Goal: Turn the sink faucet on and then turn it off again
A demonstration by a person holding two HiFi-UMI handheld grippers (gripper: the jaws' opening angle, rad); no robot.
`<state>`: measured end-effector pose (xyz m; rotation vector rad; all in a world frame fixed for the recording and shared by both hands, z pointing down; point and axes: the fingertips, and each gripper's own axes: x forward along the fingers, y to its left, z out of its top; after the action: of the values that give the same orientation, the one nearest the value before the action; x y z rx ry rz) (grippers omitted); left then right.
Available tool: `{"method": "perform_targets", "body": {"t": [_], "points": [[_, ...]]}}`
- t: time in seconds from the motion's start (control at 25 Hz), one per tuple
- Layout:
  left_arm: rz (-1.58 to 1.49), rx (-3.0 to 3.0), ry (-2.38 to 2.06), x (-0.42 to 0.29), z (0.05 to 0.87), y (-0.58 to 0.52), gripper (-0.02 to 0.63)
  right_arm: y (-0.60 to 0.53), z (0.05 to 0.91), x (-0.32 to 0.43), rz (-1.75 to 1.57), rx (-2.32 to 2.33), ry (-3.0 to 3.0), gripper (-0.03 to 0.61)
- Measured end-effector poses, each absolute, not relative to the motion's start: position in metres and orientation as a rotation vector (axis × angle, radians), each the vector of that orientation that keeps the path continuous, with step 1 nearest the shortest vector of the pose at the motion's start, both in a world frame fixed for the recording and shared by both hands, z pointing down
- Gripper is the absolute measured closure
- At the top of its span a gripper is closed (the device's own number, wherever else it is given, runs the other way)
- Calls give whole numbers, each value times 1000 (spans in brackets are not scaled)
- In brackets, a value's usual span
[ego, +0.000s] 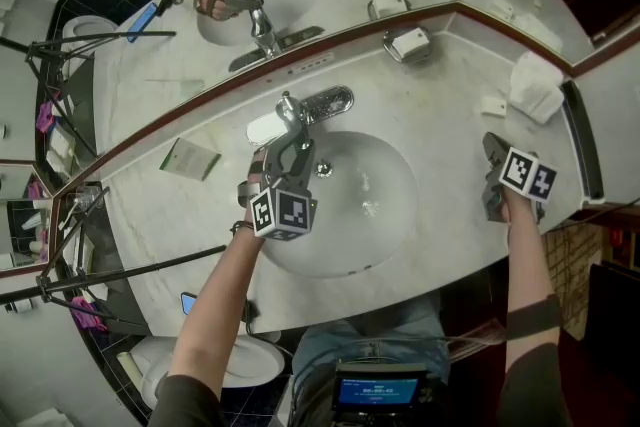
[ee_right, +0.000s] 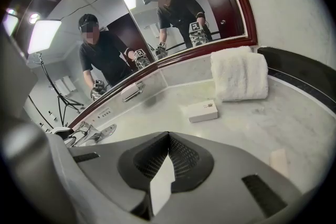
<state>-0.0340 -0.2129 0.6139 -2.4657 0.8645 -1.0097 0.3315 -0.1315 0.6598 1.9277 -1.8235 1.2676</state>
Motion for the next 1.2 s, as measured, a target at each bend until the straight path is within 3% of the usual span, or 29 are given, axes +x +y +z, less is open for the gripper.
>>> {"method": "perform_targets", "body": {"t": [0.92,1.12,1.2], "points": [[-1019,-2462,844,-21,593,-186,522,-101,641,351,1290,1976,-1799,568],[-1000,-2492,914,-20,565,-175,611,-93,628,357,1289,1975,-1802,568],[-991,-2510,931,-18,553,-169,614,-91,622,358,1285,1966,-1810,568]]}}
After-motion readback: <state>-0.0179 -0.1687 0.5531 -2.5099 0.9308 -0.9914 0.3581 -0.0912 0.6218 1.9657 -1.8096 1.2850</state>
